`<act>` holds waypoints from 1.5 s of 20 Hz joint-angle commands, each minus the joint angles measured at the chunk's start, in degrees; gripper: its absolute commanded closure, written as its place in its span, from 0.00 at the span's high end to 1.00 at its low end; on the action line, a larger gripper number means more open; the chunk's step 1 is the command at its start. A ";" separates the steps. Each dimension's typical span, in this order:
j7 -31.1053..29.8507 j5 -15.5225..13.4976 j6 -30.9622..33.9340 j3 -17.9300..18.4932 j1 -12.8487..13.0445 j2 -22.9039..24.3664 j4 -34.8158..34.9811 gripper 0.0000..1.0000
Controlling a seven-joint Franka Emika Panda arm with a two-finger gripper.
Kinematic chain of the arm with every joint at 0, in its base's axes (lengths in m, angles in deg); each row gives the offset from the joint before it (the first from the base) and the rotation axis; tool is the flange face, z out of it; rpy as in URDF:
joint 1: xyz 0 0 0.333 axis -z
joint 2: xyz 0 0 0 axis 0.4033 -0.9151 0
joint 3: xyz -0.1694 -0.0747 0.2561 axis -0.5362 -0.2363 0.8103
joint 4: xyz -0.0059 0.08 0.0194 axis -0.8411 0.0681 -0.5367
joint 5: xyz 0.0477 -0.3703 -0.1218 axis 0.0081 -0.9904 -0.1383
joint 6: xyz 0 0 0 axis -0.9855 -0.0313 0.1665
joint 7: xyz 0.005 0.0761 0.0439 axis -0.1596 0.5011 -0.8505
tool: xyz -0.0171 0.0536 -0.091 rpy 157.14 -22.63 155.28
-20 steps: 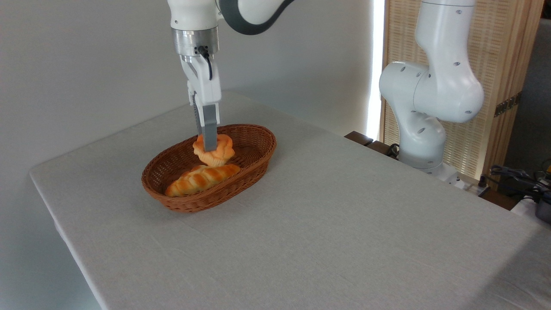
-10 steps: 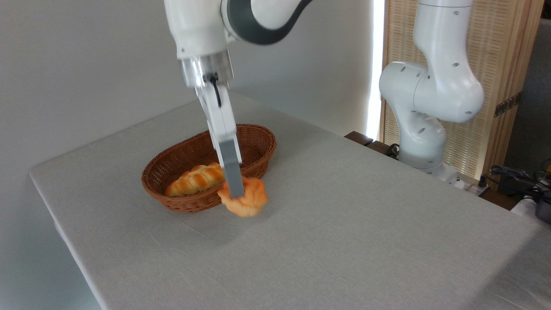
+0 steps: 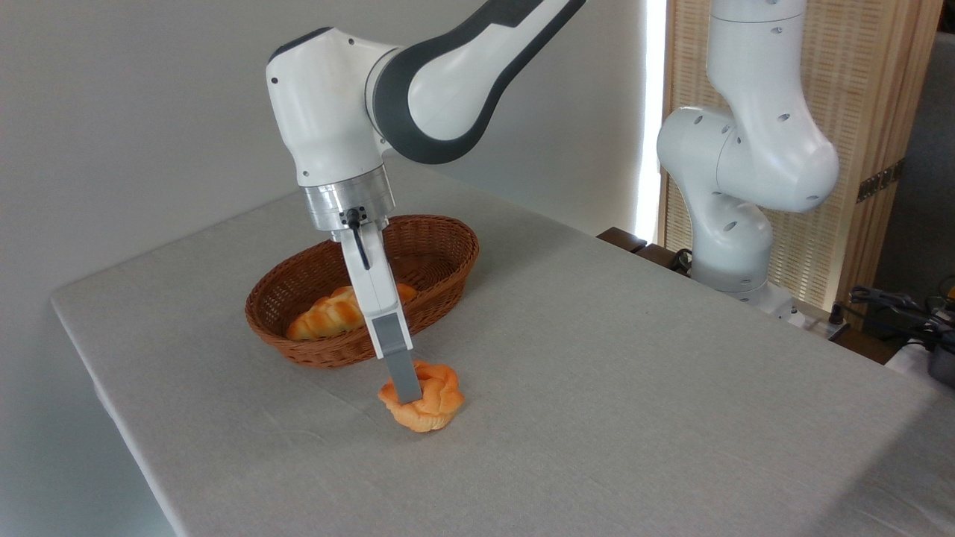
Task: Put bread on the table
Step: 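Move the bun beside the basket and lower it onto the table, then release the bun and raise the gripper back above the basket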
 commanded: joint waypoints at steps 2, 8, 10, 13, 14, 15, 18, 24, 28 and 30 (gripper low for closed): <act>0.00 1.02 -1.95 1.74 0.34 -0.52 -1.01 1.00; -0.09 0.93 -2.04 1.74 0.34 -0.60 -1.01 1.00; -0.43 0.58 -2.04 1.74 0.34 -0.60 -1.10 1.00; -1.75 -0.12 -1.86 2.44 0.34 -0.17 -2.41 1.00; -2.28 -0.56 -1.77 2.53 0.34 -0.17 -2.85 1.00; -3.76 -2.21 -1.42 2.53 0.34 -0.08 -4.16 1.00; -6.23 -9.68 3.83 2.71 0.25 -0.16 -9.86 1.00; -7.98 -18.23 19.21 2.09 -3.61 -0.17 -22.09 1.00; -11.94 -17.96 23.97 2.97 -3.70 -0.17 -25.96 1.00; -11.43 -18.49 24.07 4.45 -4.31 0.01 -26.41 1.00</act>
